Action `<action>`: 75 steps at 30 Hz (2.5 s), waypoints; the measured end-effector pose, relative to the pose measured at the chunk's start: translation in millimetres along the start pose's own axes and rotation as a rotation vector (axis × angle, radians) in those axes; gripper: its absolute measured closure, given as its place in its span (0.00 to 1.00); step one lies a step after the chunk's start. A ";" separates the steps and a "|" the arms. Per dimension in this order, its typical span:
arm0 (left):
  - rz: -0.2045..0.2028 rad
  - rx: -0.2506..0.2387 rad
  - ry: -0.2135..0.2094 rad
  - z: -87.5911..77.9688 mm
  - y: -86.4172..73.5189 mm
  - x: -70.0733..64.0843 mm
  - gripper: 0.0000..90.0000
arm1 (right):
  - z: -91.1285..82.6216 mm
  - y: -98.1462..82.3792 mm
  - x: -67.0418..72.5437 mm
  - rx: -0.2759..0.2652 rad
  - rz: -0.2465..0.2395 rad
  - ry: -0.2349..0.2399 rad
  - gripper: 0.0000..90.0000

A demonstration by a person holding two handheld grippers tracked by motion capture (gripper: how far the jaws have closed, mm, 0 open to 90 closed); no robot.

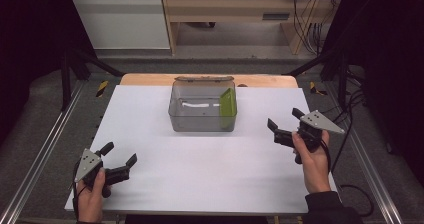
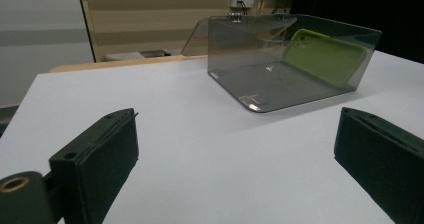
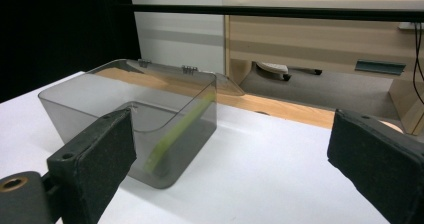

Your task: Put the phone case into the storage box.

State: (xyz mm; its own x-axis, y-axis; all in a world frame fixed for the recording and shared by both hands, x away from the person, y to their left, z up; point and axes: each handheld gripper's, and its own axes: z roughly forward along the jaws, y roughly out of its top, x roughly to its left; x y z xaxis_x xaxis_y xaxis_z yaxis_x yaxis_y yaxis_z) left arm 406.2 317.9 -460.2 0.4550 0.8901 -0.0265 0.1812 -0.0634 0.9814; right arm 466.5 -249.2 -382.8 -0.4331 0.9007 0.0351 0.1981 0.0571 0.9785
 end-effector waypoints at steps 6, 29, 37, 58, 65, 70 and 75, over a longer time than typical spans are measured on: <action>-0.004 -0.022 0.005 -2.0 1.2 1.5 0.04 | -5.0 -16.5 -2.8 -0.023 0.000 0.003 0.07; 0.017 -0.049 -0.028 -1.5 2.9 -5.7 0.02 | -28.6 -62.2 -11.4 -0.020 -0.001 0.016 0.05; 0.026 -0.044 -0.034 -0.7 3.0 -7.7 0.02 | -33.9 -77.3 -11.1 -0.015 -0.002 0.018 0.04; 0.019 -0.060 -0.063 2.8 3.4 -10.1 0.02 | -25.9 -91.8 8.6 -0.018 -0.027 0.074 0.04; 0.029 -0.074 -0.077 1.8 4.7 -12.5 0.02 | -16.7 -93.0 22.3 0.004 -0.040 0.092 0.06; 0.035 -0.070 -0.085 2.8 5.0 -15.2 0.02 | -10.0 -92.7 28.7 0.014 -0.038 0.094 0.06; 0.025 -0.052 -0.080 5.1 4.3 -15.5 0.02 | -9.5 -91.6 29.9 0.023 -0.042 0.068 0.06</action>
